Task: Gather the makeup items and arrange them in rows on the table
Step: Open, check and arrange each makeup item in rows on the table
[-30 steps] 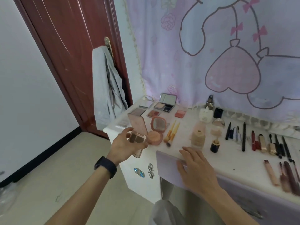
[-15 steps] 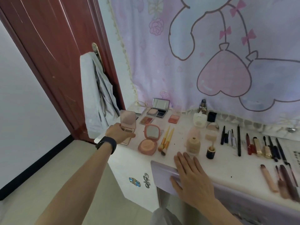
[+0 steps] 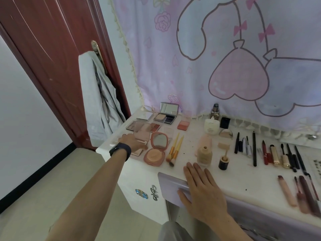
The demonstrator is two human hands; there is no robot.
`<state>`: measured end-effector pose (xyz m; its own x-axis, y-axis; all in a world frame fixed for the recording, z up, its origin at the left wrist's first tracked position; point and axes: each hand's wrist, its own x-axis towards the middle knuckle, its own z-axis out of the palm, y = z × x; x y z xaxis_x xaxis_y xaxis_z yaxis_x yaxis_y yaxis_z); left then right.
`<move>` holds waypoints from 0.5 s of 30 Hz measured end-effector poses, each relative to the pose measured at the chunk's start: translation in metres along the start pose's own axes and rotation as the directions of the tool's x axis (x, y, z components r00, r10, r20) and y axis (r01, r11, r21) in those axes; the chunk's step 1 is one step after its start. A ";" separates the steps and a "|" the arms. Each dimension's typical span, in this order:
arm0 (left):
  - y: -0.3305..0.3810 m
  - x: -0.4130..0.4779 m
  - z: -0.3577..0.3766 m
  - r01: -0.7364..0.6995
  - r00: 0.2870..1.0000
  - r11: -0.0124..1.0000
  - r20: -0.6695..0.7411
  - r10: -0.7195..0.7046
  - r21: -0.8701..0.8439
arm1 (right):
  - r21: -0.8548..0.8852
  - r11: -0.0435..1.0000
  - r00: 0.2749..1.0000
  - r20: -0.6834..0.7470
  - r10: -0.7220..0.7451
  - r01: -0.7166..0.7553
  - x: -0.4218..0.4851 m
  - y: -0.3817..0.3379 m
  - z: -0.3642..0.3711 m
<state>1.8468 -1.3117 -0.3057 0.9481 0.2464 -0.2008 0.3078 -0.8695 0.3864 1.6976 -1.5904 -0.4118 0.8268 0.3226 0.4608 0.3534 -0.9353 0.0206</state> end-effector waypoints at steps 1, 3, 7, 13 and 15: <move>0.000 0.000 0.000 0.001 1.000 1.000 -0.003 -0.001 -0.001 | -0.001 1.000 1.000 -0.001 0.001 -0.001 0.000 0.000 0.000; 0.000 -0.002 0.001 -0.002 1.000 1.000 -0.019 0.002 -0.010 | 0.001 1.000 1.000 0.000 0.006 -0.006 -0.001 0.000 0.000; -0.003 -0.008 0.005 -0.058 0.997 0.998 -0.056 0.056 -0.023 | 0.000 1.000 1.000 0.000 0.012 -0.012 -0.001 -0.001 -0.002; -0.016 -0.014 0.013 -0.136 0.986 0.984 -0.110 0.123 -0.118 | 0.003 1.000 1.000 -0.001 0.018 -0.018 -0.001 -0.001 -0.003; -0.019 -0.016 0.015 -0.135 0.985 0.979 -0.132 0.115 -0.151 | 0.007 1.000 1.000 -0.005 0.021 -0.021 -0.001 -0.001 -0.003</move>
<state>1.8248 -1.3053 -0.3239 0.9795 0.1986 -0.0345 0.1853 -0.8198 0.5419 1.6950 -1.5900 -0.4092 0.8316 0.3024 0.4659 0.3394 -0.9406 0.0047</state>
